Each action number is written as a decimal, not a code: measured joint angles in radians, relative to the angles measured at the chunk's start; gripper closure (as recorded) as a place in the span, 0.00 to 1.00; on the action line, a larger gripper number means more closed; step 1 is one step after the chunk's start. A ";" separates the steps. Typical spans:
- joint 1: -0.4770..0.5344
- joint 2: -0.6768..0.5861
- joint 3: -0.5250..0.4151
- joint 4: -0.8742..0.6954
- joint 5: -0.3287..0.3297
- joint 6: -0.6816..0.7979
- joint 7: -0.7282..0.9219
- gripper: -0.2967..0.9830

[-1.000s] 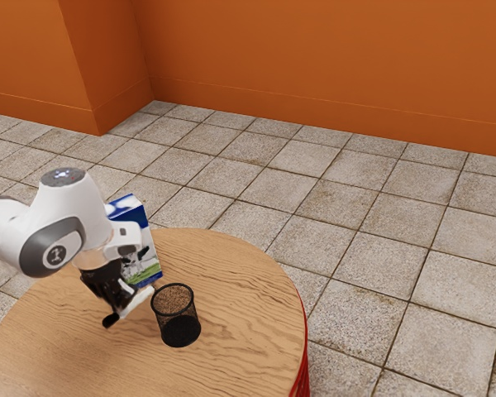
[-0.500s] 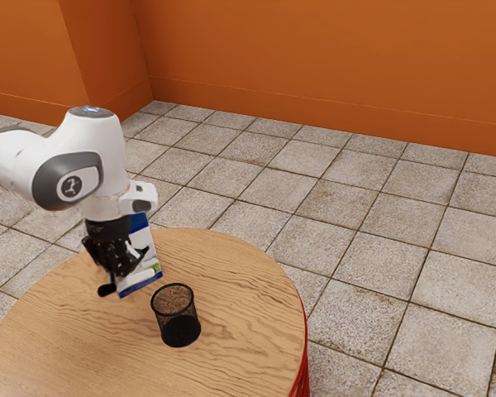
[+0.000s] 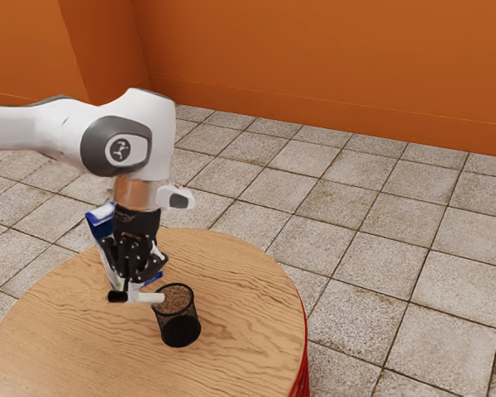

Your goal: Put the marker into the pen holder.

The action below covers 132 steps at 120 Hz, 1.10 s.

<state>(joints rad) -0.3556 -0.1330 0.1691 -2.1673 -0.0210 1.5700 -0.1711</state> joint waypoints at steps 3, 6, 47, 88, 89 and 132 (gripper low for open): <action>-0.002 0.008 -0.004 0.014 -0.001 -0.006 -0.002 0.85; -0.003 0.021 -0.006 0.031 -0.002 -0.011 -0.003 0.85; 0.012 0.222 -0.013 0.148 -0.007 0.008 0.018 0.85; 0.067 0.357 -0.011 0.237 -0.007 0.055 0.073 0.84; 0.068 0.358 -0.010 0.237 -0.007 0.056 0.074 0.83; 0.067 0.132 -0.009 0.233 -0.010 0.145 0.160 0.37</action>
<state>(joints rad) -0.2891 -0.0008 0.1603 -1.9346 -0.0311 1.7149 -0.0114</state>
